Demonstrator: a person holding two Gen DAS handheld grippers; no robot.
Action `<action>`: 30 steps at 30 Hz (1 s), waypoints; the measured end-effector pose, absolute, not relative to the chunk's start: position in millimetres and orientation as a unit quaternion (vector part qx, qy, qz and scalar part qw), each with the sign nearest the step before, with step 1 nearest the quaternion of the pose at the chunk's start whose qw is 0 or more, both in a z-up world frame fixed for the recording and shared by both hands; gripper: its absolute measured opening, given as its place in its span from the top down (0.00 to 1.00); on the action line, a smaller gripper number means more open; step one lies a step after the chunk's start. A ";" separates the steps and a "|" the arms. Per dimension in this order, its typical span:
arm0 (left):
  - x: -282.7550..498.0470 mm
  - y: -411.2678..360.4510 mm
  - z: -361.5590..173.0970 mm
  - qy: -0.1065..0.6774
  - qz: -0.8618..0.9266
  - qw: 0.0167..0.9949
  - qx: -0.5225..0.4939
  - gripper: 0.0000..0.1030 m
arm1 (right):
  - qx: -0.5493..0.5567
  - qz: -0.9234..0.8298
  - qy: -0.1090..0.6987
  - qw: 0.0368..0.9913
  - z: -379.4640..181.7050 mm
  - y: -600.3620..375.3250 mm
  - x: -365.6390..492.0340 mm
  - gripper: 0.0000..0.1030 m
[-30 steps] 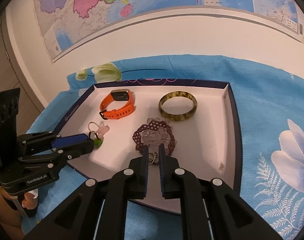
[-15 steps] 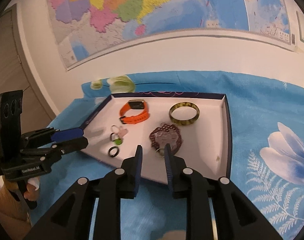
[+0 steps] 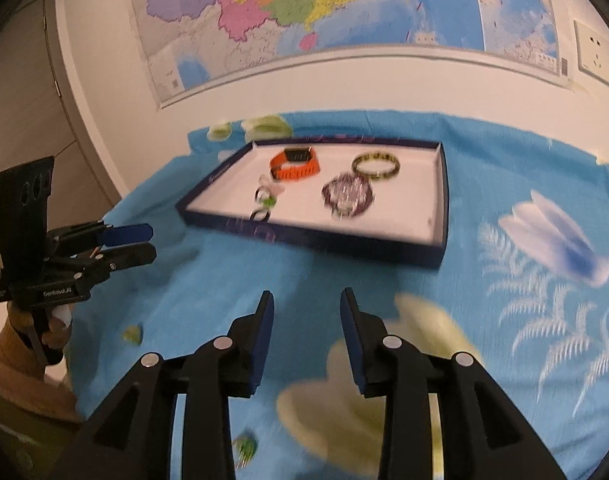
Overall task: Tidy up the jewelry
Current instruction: 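Move the left tool to the yellow pendant while the right tool moves to the green ring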
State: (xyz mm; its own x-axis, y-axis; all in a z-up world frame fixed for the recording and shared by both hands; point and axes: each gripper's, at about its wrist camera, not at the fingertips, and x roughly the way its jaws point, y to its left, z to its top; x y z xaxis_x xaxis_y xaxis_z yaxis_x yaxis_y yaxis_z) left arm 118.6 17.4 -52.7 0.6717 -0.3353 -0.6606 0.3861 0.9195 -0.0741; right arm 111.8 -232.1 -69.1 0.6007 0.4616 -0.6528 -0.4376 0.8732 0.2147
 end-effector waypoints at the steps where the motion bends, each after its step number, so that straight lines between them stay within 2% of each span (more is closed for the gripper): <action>1: 114.8 16.9 -54.8 0.356 -0.199 0.912 0.036 0.54 | 0.015 0.254 0.374 0.892 -72.2 -232.6 104.3 0.67; 18: 47.4 5.7 -86.4 0.403 -0.230 0.883 0.069 0.54 | -0.003 0.278 0.391 0.878 -93.4 -229.3 40.5 0.65; 28: 54.4 5.4 -93.1 0.415 -0.208 0.884 0.064 0.64 | -0.031 0.267 0.391 0.880 -105.6 -217.3 26.5 0.66; 30: 56.0 3.7 -92.7 0.414 -0.201 0.885 0.068 0.68 | -0.043 0.262 0.388 0.882 -105.9 -214.6 26.3 0.74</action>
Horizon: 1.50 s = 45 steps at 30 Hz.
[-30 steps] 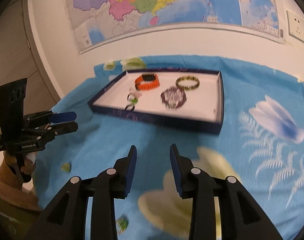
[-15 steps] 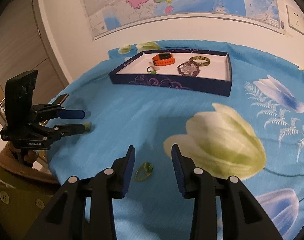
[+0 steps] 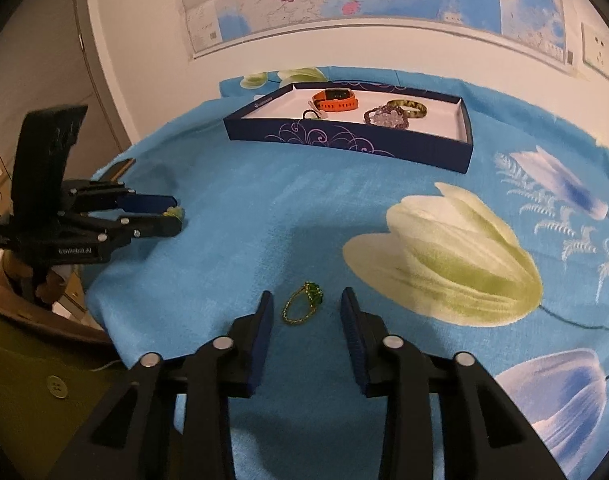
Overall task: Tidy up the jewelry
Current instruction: 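Move the left tool to the yellow pendant while the right tool moves to the green ring, then grasp the yellow pendant with the left tool while the right tool grasps the green ring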
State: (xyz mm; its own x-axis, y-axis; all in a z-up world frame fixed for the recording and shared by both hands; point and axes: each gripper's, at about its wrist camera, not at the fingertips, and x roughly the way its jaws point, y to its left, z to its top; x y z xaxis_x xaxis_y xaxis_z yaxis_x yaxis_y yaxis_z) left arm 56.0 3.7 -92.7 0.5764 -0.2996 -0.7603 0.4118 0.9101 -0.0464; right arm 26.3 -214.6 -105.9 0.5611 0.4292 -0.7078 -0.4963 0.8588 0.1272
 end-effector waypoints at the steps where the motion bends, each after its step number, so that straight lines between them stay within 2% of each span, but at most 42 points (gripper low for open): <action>1: 56.9 3.4 -92.7 0.414 -0.198 0.886 0.069 0.70 | -0.051 0.258 0.386 0.884 -106.1 -212.4 26.0 0.76; 4: 60.0 2.6 -92.3 0.413 -0.193 0.888 0.066 0.78 | -0.059 0.254 0.383 0.886 -106.4 -209.4 26.9 0.84; 8: 64.6 2.1 -91.4 0.413 -0.187 0.889 0.062 0.82 | -0.052 0.255 0.383 0.886 -105.9 -209.0 32.6 0.97; 19: 82.1 1.9 -89.4 0.408 -0.184 0.894 0.032 0.83 | -0.002 0.249 0.375 0.893 -99.7 -217.4 56.3 0.98; 20: 83.4 1.6 -89.1 0.408 -0.184 0.894 0.030 0.82 | 0.003 0.250 0.373 0.893 -98.5 -217.5 58.6 0.98; 21: 83.9 1.9 -89.3 0.409 -0.183 0.894 0.030 0.75 | 0.004 0.250 0.373 0.893 -97.7 -217.2 60.8 0.98; 22: 83.5 2.2 -89.2 0.409 -0.183 0.893 0.030 0.73 | 0.006 0.250 0.372 0.894 -97.0 -216.7 63.1 0.98; 29: 79.3 2.7 -91.9 0.411 -0.187 0.891 0.040 0.73 | 0.015 0.253 0.375 0.891 -98.1 -214.3 75.0 0.98; 31: 78.4 1.8 -93.6 0.411 -0.185 0.892 0.042 0.82 | 0.018 0.254 0.376 0.891 -97.7 -214.0 77.3 0.98; 32: 78.8 1.7 -94.8 0.412 -0.182 0.892 0.044 0.83 | 0.019 0.255 0.375 0.891 -96.9 -213.5 77.9 0.98; 45: 89.1 0.0 -72.5 0.376 -0.181 0.908 0.034 0.83 | 0.030 0.260 0.355 0.898 -86.4 -210.0 88.8 0.98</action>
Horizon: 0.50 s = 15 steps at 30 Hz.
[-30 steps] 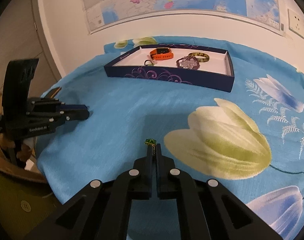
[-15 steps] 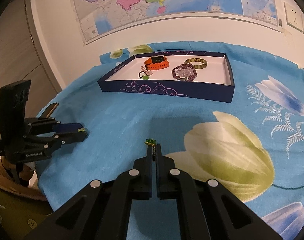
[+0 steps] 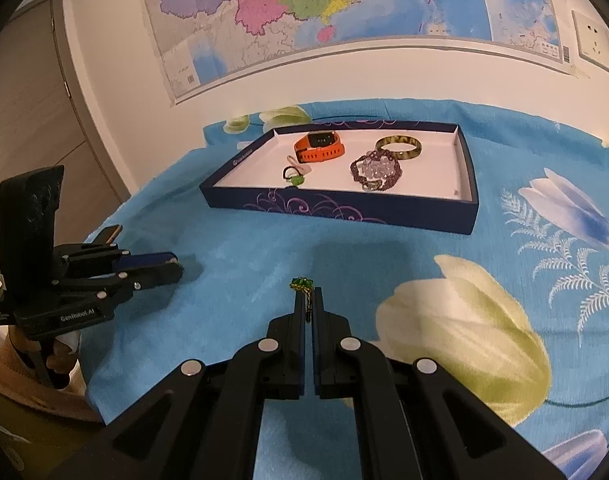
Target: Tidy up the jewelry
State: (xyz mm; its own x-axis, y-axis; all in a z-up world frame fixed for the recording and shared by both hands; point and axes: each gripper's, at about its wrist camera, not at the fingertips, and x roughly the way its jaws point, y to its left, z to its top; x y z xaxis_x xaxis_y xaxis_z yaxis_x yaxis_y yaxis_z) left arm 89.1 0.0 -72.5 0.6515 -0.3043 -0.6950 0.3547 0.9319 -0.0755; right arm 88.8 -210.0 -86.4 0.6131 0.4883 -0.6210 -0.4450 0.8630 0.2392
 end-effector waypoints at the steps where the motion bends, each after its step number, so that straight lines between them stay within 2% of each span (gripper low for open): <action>1: 89.8 -0.2 -70.3 0.373 -0.183 0.909 0.032 0.83 | 0.032 0.260 0.354 0.898 -85.9 -211.0 89.4 0.98; 15: 106.4 0.6 -40.3 0.330 -0.179 0.927 0.006 0.83 | 0.045 0.253 0.311 0.915 -60.1 -218.0 103.0 0.98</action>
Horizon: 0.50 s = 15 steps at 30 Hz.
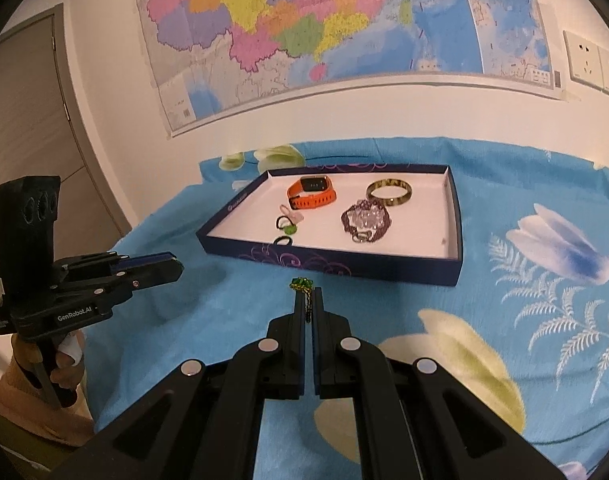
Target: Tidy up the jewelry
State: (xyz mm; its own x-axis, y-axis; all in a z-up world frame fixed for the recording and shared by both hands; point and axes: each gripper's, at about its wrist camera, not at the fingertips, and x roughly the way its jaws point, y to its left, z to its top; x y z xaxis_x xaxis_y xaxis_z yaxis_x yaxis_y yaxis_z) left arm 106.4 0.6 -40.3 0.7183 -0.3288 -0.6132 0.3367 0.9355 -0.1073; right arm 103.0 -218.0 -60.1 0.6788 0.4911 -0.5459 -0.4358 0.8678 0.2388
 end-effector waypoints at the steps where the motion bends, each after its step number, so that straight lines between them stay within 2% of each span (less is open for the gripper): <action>1: 107.9 0.4 -39.8 0.329 -0.179 0.927 0.005 0.83 | 0.044 0.253 0.307 0.916 -58.0 -218.0 104.0 0.98; 15: 118.0 1.1 -34.9 0.322 -0.173 0.931 -0.003 0.83 | 0.035 0.257 0.295 0.920 -47.2 -213.8 113.9 0.98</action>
